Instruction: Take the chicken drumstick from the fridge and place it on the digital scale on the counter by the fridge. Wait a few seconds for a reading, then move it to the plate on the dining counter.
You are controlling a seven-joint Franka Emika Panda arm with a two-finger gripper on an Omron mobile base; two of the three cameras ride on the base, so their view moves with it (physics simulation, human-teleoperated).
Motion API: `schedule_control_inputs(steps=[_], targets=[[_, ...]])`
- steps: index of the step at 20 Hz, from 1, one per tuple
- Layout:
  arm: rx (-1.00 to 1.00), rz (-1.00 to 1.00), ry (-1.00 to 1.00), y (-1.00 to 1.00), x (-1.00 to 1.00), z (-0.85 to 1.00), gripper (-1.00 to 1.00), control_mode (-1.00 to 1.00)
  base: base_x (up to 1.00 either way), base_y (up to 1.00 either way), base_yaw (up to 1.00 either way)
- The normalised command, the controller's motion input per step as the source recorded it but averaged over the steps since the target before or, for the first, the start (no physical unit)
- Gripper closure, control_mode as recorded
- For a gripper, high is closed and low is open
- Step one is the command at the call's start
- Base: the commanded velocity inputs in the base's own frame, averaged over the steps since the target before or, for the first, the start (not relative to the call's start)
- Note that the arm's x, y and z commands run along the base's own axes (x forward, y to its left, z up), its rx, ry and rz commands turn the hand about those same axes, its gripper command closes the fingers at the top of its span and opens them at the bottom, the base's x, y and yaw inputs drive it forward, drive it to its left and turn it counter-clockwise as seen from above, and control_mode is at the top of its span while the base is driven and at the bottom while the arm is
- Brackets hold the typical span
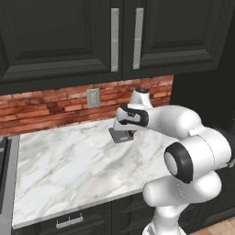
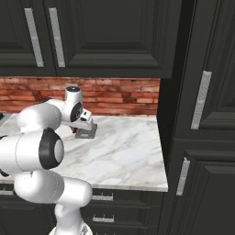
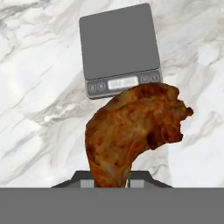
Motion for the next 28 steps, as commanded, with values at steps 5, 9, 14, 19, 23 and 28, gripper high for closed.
schedule_control_inputs(steps=[5, 9, 14, 19, 23, 28], targets=[[0.0, 0.0, 0.03, 0.03, 0.22, -0.19, 1.0, -1.0, 0.0, 0.0, 0.0], [-0.03, 0.0, 0.08, 0.0, 0.22, -0.08, 1.0, -1.0, 0.0, 0.0, 0.0], [-0.05, 0.0, 0.01, 0.0, 0.16, 0.0, 1.0, -1.0, 0.0, 0.0, 0.0], [-0.04, 0.0, 0.0, 0.0, 0.16, -0.12, 1.0, -1.0, 0.0, 0.0, 0.0], [-0.02, 0.0, 0.0, 0.0, 0.08, -0.34, 1.0, -1.0, 0.0, 0.0, 0.0], [0.0, 0.0, 0.0, 0.0, 0.12, -0.19, 1.0, -1.0, 0.0, 0.0, 0.0]])
